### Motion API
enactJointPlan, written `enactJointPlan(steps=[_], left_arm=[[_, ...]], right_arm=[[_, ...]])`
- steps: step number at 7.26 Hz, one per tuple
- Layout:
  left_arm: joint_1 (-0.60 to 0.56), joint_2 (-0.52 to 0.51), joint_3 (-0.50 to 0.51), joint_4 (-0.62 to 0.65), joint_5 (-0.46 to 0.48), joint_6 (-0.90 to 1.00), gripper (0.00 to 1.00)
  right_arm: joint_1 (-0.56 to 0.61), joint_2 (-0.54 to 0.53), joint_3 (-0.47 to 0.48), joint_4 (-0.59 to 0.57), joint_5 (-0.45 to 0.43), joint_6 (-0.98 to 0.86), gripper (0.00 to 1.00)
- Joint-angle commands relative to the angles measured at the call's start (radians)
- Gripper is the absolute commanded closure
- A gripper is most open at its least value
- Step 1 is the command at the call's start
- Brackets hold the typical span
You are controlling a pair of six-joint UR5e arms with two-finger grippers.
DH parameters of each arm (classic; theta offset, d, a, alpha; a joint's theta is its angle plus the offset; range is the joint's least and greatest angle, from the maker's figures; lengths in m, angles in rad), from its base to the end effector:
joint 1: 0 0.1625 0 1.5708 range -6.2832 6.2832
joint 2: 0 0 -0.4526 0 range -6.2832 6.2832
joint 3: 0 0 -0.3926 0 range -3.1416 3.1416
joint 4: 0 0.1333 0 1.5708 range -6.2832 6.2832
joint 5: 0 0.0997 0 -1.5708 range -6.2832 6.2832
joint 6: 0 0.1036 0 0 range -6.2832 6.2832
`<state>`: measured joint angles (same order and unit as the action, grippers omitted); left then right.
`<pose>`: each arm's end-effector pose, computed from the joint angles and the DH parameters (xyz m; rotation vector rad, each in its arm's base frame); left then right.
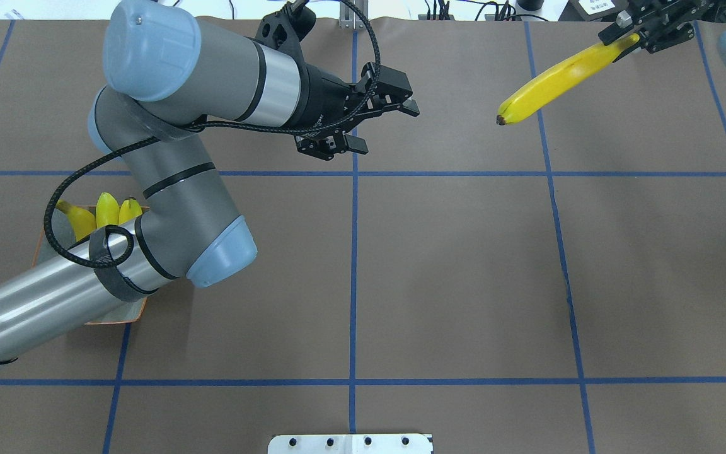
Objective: Transfer all bananas from basket to plate
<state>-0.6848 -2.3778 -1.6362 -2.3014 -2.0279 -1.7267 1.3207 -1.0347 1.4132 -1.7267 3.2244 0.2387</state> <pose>0.4628 -0.4910 0.0722 0.0689 1.6056 -0.2866 -0.1420 -0.6773 0.3762 -0.2341 -1.6384 -0.1926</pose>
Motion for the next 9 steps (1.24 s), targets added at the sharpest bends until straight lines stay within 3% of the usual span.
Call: enactJointPlan(steps=[1,4,9], left_arm=[[0.027,-0.032,0.001,0.0,0.0,0.004,0.0],[0.041,-0.064,0.003,-0.006,0.0,0.019,0.0],[-0.016,-0.015,-0.001,-0.022,-0.011,0.11,0.0]], right_arm=[[-0.034,0.016,0.01,0.001,0.002,0.033,1.0],[-0.066,0.018,0.042,0.001,0.003,0.053,1.0],[-0.119,0.018,0.105,0.002,0.003,0.111,1.0]])
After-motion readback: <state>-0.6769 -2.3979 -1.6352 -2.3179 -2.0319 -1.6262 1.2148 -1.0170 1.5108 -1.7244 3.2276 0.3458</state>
